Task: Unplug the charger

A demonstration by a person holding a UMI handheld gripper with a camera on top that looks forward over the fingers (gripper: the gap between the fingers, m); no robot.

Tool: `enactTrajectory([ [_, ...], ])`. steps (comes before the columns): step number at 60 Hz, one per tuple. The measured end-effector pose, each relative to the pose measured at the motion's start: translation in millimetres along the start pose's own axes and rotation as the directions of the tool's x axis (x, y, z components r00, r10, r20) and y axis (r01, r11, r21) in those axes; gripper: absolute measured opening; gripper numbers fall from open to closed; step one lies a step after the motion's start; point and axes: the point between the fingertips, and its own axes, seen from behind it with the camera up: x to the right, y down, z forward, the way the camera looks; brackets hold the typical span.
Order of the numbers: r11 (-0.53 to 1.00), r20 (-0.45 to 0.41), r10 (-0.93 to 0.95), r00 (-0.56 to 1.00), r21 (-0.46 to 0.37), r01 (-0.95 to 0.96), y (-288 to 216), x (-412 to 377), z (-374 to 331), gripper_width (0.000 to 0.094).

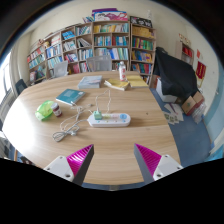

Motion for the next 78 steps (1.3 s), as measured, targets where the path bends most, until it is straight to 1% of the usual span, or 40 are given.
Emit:
enactTrajectory([
  [7, 0.999, -0.031, -0.014, 0.999, 0.032, 0.015, -5, -2, -4, 0.0850],
  [9, 0.999, -0.032, -0.005, 0.999, 0.035, 0.006, -6, -13, -21, 0.0850],
  [10, 0.999, -0.026, -0.003, 1.000, 0.041, 0.004, -10, -3, -5, 0.0851],
  [18, 0.998, -0.001, 0.026, 1.000, 0.058, -0.026, -18, -15, 11, 0.0848],
  [27, 0.993, 0.072, 0.101, 0.992, 0.051, -0.105, -26, -29, 72, 0.0834],
  [30, 0.991, 0.083, 0.124, 0.989, 0.044, -0.128, -28, -34, 96, 0.0834],
  [34, 0.988, 0.094, 0.130, 0.987, 0.067, -0.137, -39, -40, 127, 0.0832],
  [38, 0.991, 0.091, 0.097, 0.991, 0.081, -0.105, -45, -49, 153, 0.0832],
  [43, 0.992, 0.078, 0.006, 0.997, 0.127, -0.016, -55, -63, 186, 0.0831],
  [46, 0.992, 0.091, -0.022, 0.996, 0.129, 0.010, -55, -75, 205, 0.0827],
  [51, 0.987, 0.108, -0.033, 0.994, 0.161, 0.015, -60, -90, 232, 0.0802],
  [55, 0.977, 0.075, -0.074, 0.994, 0.207, 0.058, -67, -88, 250, 0.0775],
  [58, 0.966, 0.042, -0.099, 0.994, 0.245, 0.086, -73, -87, 267, 0.0749],
  [62, 0.963, 0.028, -0.098, 0.995, 0.255, 0.088, -69, -85, 280, 0.0706],
  [64, 0.952, 0.042, -0.076, 0.996, 0.299, 0.060, -76, -88, 282, 0.0646],
  [67, 0.943, 0.029, -0.074, 0.997, 0.327, 0.061, -80, -88, 288, 0.0574],
  [70, 0.942, 0.031, -0.072, 0.997, 0.331, 0.058, -81, -91, 289, 0.0454],
  [71, 0.943, 0.015, -0.065, 0.998, 0.328, 0.057, -81, -88, 289, 0.0328],
  [78, 0.956, -0.027, -0.018, 0.999, 0.291, 0.025, -81, -87, 291, 0.0280],
])
